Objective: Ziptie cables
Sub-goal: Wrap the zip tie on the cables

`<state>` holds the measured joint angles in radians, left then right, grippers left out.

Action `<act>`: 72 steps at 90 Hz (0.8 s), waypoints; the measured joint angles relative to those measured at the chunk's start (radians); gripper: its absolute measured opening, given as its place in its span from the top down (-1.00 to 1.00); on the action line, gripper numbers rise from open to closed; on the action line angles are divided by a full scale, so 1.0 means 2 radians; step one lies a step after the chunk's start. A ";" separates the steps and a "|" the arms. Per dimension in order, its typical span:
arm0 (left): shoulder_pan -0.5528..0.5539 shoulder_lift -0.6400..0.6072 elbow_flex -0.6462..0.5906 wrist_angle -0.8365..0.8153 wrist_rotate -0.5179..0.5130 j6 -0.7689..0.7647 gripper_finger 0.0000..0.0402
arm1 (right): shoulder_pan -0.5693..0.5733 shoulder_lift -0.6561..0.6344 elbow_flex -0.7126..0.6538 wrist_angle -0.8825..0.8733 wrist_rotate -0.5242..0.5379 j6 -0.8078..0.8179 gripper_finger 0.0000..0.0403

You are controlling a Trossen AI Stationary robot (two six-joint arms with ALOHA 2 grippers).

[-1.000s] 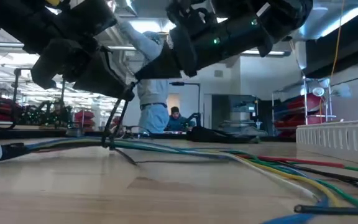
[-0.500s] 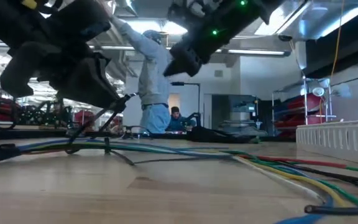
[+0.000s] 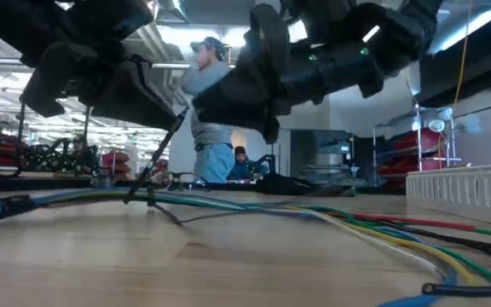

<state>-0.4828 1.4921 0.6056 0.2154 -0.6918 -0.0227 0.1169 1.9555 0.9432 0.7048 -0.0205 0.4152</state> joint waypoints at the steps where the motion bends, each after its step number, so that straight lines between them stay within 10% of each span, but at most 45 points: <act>1: 0.000 0.000 0.000 0.000 0.000 0.000 1.00 | 0.000 0.002 0.001 0.002 -0.002 0.000 0.41; 72: 0.000 0.000 0.000 0.004 -0.002 0.000 1.00 | 0.000 0.029 0.020 0.020 -0.066 -0.038 0.51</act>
<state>-0.4828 1.4921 0.6049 0.2230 -0.6956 -0.0230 0.1169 2.0140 0.9840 0.7453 -0.1528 0.3391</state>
